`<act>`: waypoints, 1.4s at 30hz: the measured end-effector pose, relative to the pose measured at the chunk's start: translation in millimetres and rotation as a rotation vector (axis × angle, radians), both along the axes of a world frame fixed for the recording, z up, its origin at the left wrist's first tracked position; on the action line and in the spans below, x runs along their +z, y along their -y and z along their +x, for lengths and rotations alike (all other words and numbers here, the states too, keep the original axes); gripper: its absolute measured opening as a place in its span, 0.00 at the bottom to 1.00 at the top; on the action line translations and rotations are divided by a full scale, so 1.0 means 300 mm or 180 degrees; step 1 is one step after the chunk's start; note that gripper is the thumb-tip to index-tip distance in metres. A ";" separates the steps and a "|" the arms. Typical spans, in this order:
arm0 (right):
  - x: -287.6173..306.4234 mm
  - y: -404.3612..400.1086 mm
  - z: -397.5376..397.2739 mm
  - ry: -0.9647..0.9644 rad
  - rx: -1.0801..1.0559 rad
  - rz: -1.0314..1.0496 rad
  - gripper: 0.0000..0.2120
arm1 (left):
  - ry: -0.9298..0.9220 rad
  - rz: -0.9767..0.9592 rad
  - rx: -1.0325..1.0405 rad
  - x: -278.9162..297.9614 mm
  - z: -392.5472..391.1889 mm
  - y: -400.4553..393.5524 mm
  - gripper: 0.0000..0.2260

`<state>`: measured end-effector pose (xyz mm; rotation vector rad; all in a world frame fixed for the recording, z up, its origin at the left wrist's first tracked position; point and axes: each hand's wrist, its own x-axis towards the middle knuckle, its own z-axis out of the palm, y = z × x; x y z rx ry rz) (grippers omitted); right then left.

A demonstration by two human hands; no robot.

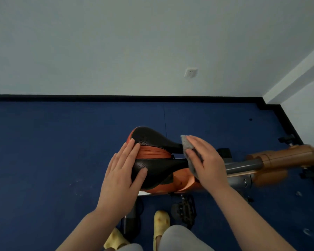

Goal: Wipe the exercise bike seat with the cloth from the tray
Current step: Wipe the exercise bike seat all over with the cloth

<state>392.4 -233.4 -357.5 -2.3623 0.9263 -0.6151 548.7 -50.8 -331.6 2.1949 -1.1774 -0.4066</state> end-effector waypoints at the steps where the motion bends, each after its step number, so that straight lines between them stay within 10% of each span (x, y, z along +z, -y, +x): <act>1: -0.007 -0.012 0.000 0.0098 -0.0309 0.0027 0.19 | -0.0004 0.0002 -0.0066 0.000 0.012 -0.003 0.28; 15: 0.016 -0.159 0.157 -0.0240 -0.1081 -0.0156 0.18 | -0.0380 -0.0105 -0.0423 -0.012 0.111 -0.008 0.33; 20: 0.032 -0.130 0.181 -0.0497 0.0240 -0.0414 0.20 | -0.0486 -0.0096 -0.0298 -0.016 0.094 -0.005 0.33; 25: 0.038 -0.051 0.192 -0.0397 -0.0499 -0.0044 0.20 | -0.0647 -0.0174 -0.0038 -0.014 0.060 0.005 0.32; 31: 0.070 -0.062 0.239 -0.0454 0.0902 -0.0276 0.21 | -0.0642 -0.0195 0.0198 -0.003 0.036 0.008 0.31; 35: 0.063 0.031 0.267 -0.0506 0.0277 0.0286 0.17 | -0.0600 -0.0178 0.0291 -0.005 0.022 0.005 0.31; 42: 0.086 0.036 0.301 -0.0478 0.1117 0.0469 0.20 | -0.0603 -0.0289 0.0550 -0.022 -0.016 0.019 0.30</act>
